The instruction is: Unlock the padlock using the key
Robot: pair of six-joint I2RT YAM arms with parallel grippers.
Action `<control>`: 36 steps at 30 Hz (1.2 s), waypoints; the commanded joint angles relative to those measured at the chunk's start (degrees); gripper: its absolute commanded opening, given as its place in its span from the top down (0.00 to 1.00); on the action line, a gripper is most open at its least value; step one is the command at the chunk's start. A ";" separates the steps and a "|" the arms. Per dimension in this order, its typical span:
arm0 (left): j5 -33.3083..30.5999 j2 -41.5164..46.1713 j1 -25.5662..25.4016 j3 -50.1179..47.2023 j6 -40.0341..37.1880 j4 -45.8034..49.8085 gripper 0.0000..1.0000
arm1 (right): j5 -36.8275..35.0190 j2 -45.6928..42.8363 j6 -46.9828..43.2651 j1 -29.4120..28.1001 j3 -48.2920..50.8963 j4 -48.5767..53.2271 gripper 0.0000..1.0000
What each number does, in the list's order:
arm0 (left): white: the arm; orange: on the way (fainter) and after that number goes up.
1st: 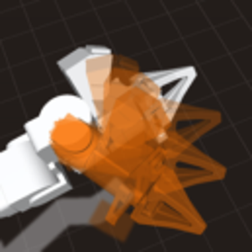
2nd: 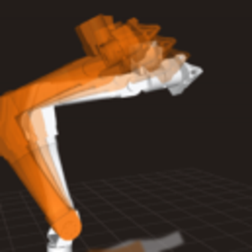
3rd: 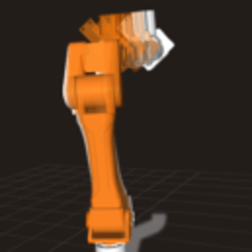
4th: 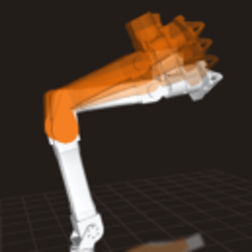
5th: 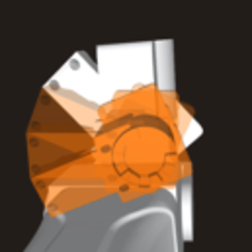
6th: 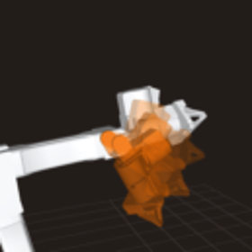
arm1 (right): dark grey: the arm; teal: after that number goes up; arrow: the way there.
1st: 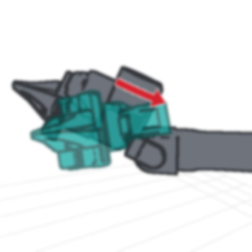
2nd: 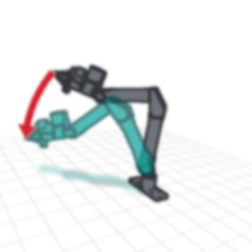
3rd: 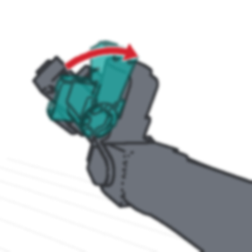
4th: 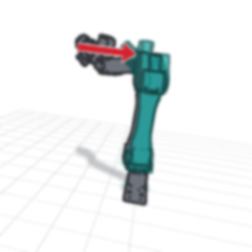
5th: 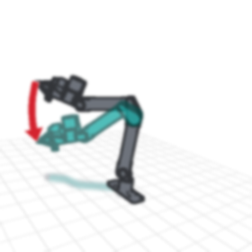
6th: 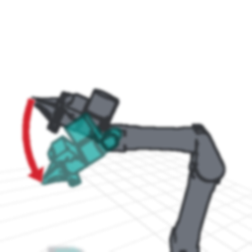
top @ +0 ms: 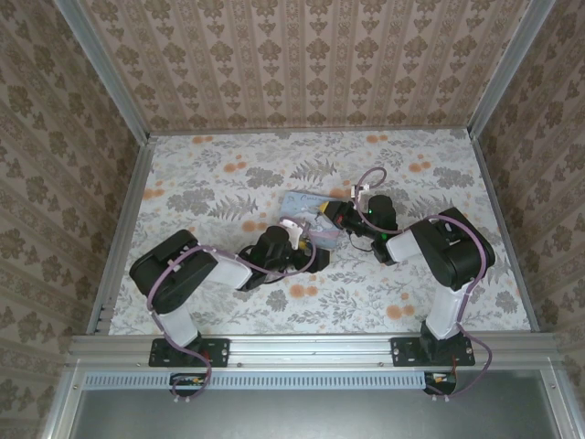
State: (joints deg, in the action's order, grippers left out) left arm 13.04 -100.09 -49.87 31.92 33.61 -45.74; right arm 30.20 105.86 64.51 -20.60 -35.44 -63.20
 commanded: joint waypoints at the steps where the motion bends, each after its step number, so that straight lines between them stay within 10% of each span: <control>1: 3.42 -2.19 1.01 -1.36 5.41 -9.59 0.04 | -0.51 1.47 0.17 0.00 -0.04 -0.25 1.00; 36: -4.31 -10.22 -0.34 -5.58 18.18 -24.71 0.14 | -0.58 2.11 0.75 0.02 0.08 -1.22 1.00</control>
State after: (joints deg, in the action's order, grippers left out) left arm 10.61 -107.90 -51.11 25.96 49.98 -71.88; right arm 30.06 106.85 64.90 -20.49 -35.59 -64.99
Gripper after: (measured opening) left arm 0.869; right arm 0.065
